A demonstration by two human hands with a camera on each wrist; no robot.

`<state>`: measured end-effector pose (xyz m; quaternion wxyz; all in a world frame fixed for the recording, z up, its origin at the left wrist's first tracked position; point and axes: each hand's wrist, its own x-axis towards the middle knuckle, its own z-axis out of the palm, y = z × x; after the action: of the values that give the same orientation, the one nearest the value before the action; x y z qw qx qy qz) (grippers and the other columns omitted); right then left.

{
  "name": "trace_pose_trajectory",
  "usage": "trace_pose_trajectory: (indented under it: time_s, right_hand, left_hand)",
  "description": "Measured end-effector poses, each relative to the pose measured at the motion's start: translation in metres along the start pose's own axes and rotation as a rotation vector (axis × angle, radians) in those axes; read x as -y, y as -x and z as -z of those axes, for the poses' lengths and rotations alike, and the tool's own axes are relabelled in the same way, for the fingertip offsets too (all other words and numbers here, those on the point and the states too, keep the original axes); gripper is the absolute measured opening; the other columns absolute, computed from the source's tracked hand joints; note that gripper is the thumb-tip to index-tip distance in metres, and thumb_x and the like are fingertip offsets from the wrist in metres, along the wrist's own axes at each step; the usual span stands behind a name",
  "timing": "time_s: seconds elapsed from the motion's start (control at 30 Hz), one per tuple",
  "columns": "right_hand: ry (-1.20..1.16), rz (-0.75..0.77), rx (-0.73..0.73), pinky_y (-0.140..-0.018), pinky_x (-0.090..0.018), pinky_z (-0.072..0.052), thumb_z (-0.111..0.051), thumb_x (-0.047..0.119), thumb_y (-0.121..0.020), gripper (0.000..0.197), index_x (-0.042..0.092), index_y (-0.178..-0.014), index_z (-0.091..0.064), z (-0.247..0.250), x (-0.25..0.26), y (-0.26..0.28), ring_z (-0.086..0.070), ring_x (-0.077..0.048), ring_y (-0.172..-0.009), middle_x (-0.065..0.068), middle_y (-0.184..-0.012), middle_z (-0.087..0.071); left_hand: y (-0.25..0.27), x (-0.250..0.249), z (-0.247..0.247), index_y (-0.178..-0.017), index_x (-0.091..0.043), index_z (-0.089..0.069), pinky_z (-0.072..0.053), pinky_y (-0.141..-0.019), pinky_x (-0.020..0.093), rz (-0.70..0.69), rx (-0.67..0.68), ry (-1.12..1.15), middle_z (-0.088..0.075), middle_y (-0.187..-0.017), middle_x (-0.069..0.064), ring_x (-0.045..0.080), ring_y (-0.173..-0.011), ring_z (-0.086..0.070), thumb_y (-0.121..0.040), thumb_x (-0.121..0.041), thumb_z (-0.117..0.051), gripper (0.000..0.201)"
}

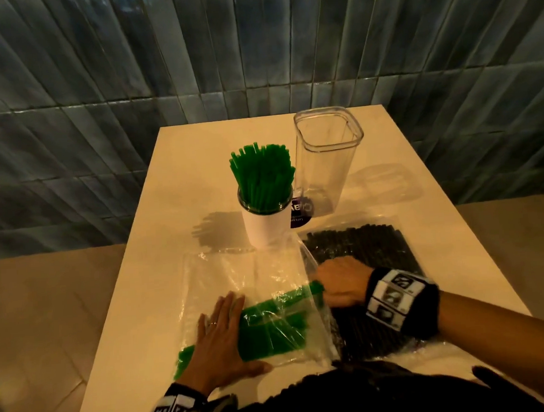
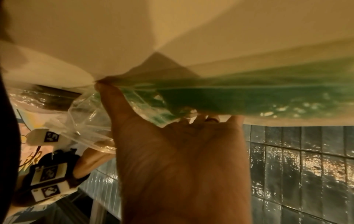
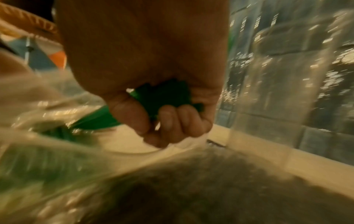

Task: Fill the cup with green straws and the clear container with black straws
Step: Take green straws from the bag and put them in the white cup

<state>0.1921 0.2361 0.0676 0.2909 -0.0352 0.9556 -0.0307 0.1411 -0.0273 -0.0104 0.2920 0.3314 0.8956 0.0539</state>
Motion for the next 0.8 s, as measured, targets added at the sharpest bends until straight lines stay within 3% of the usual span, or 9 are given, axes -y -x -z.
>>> trace_pose_trajectory:
  time_s: [0.07,0.17,0.33,0.47,0.57,0.63,0.7,0.73,0.8]
  right_hand:
    - [-0.021,-0.081,0.051,-0.064,-0.03,-0.042,-0.049,0.024,-0.083,0.014,0.015,-0.083,-0.059,0.011,-0.023,0.021,-0.061,-0.029,-0.079,-0.011,-0.086,-0.063]
    - [-0.082,-0.236,0.082,-0.071,-0.032,-0.049,-0.047,0.023,-0.084,0.014,0.018,-0.088,-0.059,0.028,-0.062,0.059,-0.058,-0.022,-0.079,-0.006,-0.084,-0.058]
    - [-0.056,-0.511,0.025,-0.083,-0.031,-0.049,-0.044,0.023,-0.086,0.032,0.023,-0.113,-0.061,0.067,-0.099,0.105,-0.059,-0.025,-0.099,-0.008,-0.111,-0.061]
    - [0.022,-0.565,-0.034,-0.084,-0.031,-0.047,-0.043,0.029,-0.087,0.035,0.024,-0.119,-0.057,0.097,-0.083,0.121,-0.057,-0.025,-0.104,-0.008,-0.116,-0.058]
    - [0.068,-0.42,-0.065,-0.072,-0.027,-0.039,-0.044,0.032,-0.086,0.032,0.022,-0.113,-0.057,0.111,-0.049,0.12,-0.057,-0.026,-0.101,-0.008,-0.111,-0.058]
    - [0.064,-0.296,-0.098,-0.069,-0.026,-0.035,-0.045,0.032,-0.084,0.029,0.021,-0.107,-0.058,0.119,-0.025,0.116,-0.057,-0.024,-0.091,-0.007,-0.098,-0.057]
    - [0.031,-0.21,-0.139,-0.066,-0.028,-0.041,-0.047,0.03,-0.081,0.025,0.019,-0.099,-0.06,0.127,-0.008,0.113,-0.056,-0.021,-0.079,-0.003,-0.086,-0.055]
    - [0.019,-0.178,-0.171,-0.066,-0.03,-0.045,-0.048,0.029,-0.08,0.023,0.019,-0.097,-0.059,0.131,-0.004,0.112,-0.056,-0.02,-0.076,-0.003,-0.084,-0.056]
    - [-0.039,-0.137,-0.233,-0.07,-0.032,-0.051,-0.051,0.03,-0.082,0.026,0.025,-0.107,-0.057,0.136,-0.003,0.115,-0.058,-0.018,-0.076,-0.001,-0.085,-0.059]
  left_hand:
    - [-0.002,0.0,0.001,-0.131,-0.024,0.036,0.016,-0.107,0.046,0.005,0.015,-0.012,0.037,-0.143,0.0,0.021,-0.137,0.028,-0.052,-0.091,-0.05,0.135]
    - [-0.007,-0.001,0.004,-0.14,-0.024,0.03,0.013,-0.108,0.046,0.016,0.043,-0.04,0.039,-0.14,0.0,0.024,-0.14,0.024,-0.049,-0.093,-0.05,0.139]
    - [-0.009,-0.01,0.026,-0.145,-0.026,0.022,0.011,-0.113,0.051,0.02,0.128,-0.055,0.025,-0.154,0.007,0.028,-0.142,0.018,-0.035,-0.098,-0.044,0.147]
    - [-0.017,-0.044,0.06,-0.144,-0.029,0.021,0.001,-0.115,0.05,-0.172,-0.341,0.047,0.017,-0.155,0.007,0.025,-0.142,0.015,-0.05,-0.094,-0.046,0.133]
    - [-0.028,-0.08,0.09,-0.149,-0.018,-0.005,-0.013,-0.111,0.051,-0.398,-0.715,-0.059,-0.011,-0.155,0.015,0.029,-0.143,-0.004,-0.064,-0.082,-0.049,0.115]
    - [-0.036,-0.097,0.104,-0.147,-0.016,-0.019,-0.02,-0.111,0.047,-0.459,-0.806,-0.099,-0.029,-0.15,0.013,0.029,-0.141,-0.02,-0.072,-0.07,-0.053,0.098]
    - [-0.041,-0.103,0.114,-0.135,-0.021,-0.037,-0.036,-0.104,0.04,-0.469,-0.796,-0.033,-0.058,-0.127,0.007,0.026,-0.122,-0.052,-0.077,-0.05,-0.065,0.071]
    - [-0.042,-0.102,0.116,-0.124,-0.022,-0.047,-0.046,-0.09,0.033,-0.461,-0.777,0.037,-0.067,-0.107,0.002,0.023,-0.1,-0.064,-0.078,-0.039,-0.069,0.053]
    - [-0.043,-0.096,0.118,-0.1,-0.021,-0.059,-0.045,-0.059,0.025,-0.429,-0.733,0.135,-0.067,-0.076,-0.004,0.016,-0.065,-0.062,-0.079,-0.026,-0.069,0.023]
